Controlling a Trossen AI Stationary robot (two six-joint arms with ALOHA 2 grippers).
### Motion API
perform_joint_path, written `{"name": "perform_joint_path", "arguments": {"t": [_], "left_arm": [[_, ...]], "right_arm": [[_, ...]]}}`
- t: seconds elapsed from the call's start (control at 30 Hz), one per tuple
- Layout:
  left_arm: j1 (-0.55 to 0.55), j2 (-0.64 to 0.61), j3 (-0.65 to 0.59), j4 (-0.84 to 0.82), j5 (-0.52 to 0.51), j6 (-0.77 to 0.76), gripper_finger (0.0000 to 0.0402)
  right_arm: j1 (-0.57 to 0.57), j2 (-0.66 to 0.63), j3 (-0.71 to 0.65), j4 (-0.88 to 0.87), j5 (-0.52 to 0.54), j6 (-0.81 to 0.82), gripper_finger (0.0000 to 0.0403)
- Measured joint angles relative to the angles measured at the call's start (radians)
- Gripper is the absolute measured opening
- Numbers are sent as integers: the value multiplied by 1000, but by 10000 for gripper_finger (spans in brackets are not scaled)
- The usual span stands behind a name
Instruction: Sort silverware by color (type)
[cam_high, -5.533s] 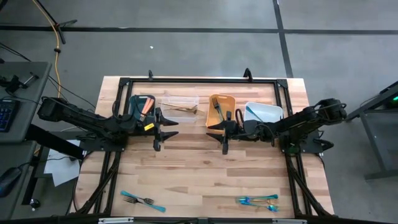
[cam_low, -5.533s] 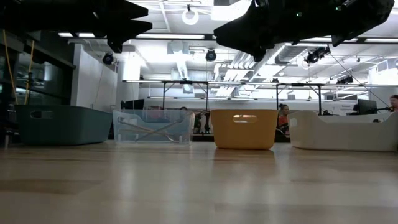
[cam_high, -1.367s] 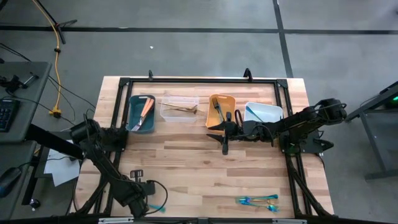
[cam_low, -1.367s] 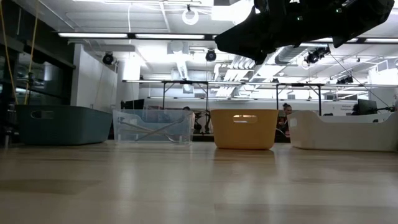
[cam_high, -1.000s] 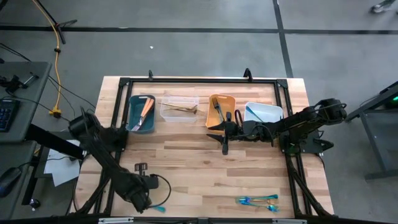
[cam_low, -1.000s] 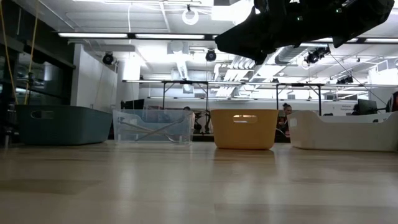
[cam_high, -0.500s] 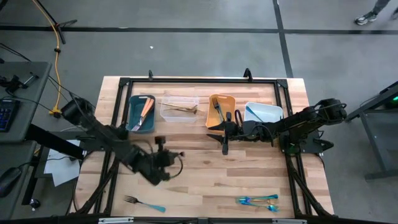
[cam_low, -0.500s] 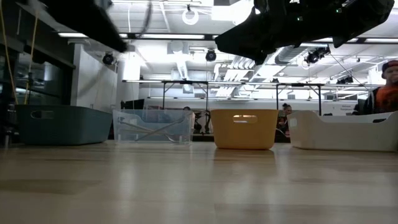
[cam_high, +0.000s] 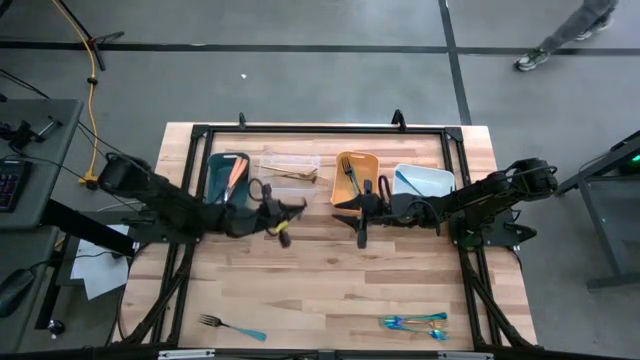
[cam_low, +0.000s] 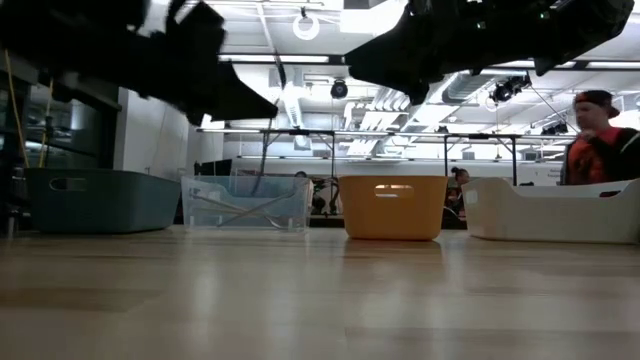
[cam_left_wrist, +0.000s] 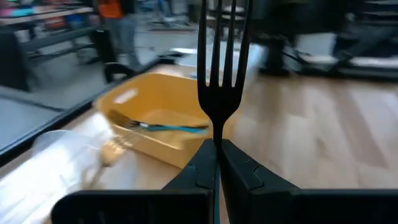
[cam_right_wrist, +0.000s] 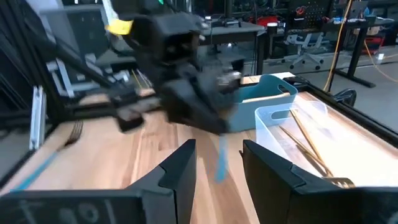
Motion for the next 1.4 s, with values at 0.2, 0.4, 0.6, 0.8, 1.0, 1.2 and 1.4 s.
{"name": "perform_joint_path", "arguments": {"t": [0.2,0.4,0.6,0.8,1.0,1.2,1.4], "left_arm": [[90,83,63,24,-1,-21,0],[102,189,167,24,-4,9,0],[101,268,242,24,-25,33,0],[97,269,243,10,-66,28,0],[80,269,244,50,-69,33,0],[71,269,244,80,-68,50,0],[72,269,246,80,-33,49,0]], "right_arm": [[-13,4,0,33,20,80,126],[-14,64,28,30,197,56,126],[-10,149,108,29,221,-17,126],[3,174,152,-4,309,-28,126],[9,175,165,-57,408,4,126],[10,175,166,-59,409,22,117],[11,175,166,-53,387,43,41]]}}
